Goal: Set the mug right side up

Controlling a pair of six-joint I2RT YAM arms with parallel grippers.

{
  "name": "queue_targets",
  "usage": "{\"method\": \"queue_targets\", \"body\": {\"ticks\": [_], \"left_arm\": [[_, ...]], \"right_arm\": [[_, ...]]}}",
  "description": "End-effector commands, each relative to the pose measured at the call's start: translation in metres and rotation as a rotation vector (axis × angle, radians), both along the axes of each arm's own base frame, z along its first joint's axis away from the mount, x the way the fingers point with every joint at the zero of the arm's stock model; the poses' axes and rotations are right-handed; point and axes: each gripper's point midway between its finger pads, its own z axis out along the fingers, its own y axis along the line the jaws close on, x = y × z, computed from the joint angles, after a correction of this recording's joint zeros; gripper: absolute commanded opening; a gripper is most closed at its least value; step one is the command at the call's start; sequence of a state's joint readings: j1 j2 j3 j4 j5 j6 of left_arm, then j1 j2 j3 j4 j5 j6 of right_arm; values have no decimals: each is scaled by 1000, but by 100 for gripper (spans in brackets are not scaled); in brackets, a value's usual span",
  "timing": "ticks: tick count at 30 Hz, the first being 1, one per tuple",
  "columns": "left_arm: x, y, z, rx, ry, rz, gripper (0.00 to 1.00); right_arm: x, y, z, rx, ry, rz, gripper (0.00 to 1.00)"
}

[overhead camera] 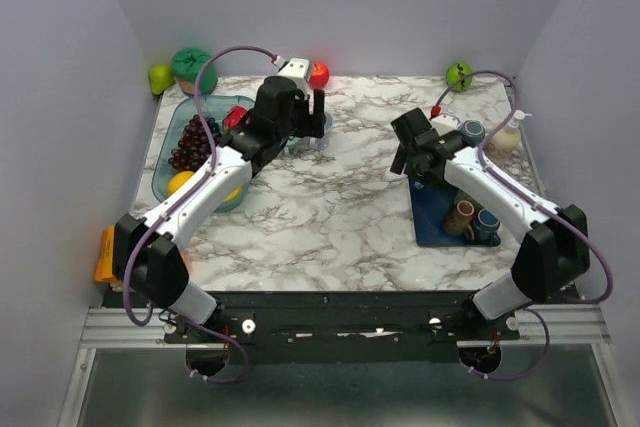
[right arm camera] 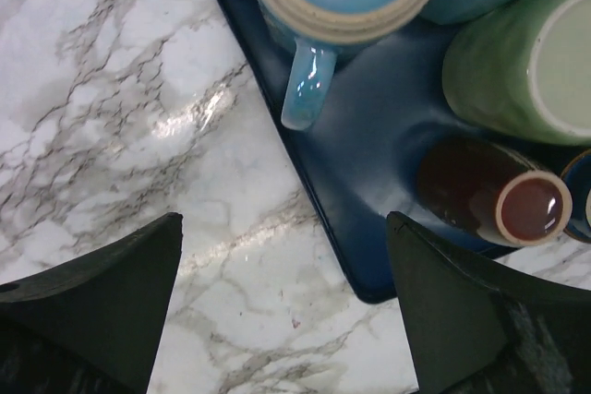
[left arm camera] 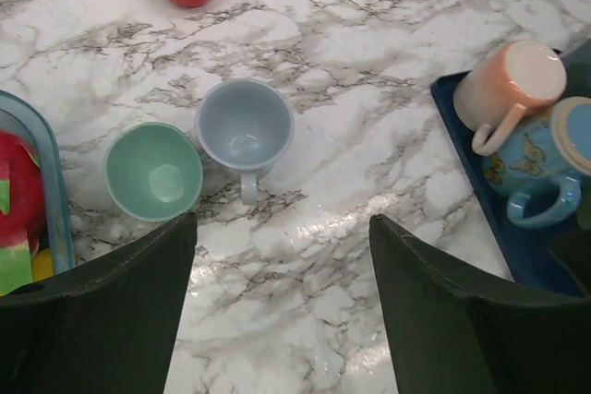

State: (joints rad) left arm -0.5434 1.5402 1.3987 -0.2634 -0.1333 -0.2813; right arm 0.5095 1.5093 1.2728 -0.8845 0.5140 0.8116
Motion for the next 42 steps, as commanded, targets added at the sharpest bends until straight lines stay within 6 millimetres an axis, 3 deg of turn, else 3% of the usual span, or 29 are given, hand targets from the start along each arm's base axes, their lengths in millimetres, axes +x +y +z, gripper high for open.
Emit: {"method": "queue_targets", "body": {"ticks": [1, 2, 3, 10, 15, 27, 38, 41, 42], "left_arm": [[-36, -9, -8, -63, 73, -108, 87], [-47, -11, -2, -89, 75, -146, 90], [-51, -10, 0, -93, 75, -148, 99], [-66, 7, 32, -134, 4, -107, 99], [-73, 17, 46, -129, -26, -87, 99], [-97, 42, 44, -77, -38, -89, 99], [-98, 39, 48, -100, -45, -98, 99], [-97, 39, 48, -88, -45, -104, 99], [-97, 40, 49, -84, -47, -106, 99]], "right_arm": [[24, -20, -10, -122, 13, -59, 95], [27, -21, -15, -130, 29, -62, 95], [30, -25, -23, -138, 51, -73, 95], [56, -29, -44, -149, 72, -82, 95], [66, -27, -50, -154, 99, -89, 86], [54, -29, -64, -154, 169, -132, 56], [55, -34, -70, -159, 174, -203, 51], [54, -34, -74, -145, 177, -206, 41], [53, -33, -73, -139, 176, -206, 32]]}}
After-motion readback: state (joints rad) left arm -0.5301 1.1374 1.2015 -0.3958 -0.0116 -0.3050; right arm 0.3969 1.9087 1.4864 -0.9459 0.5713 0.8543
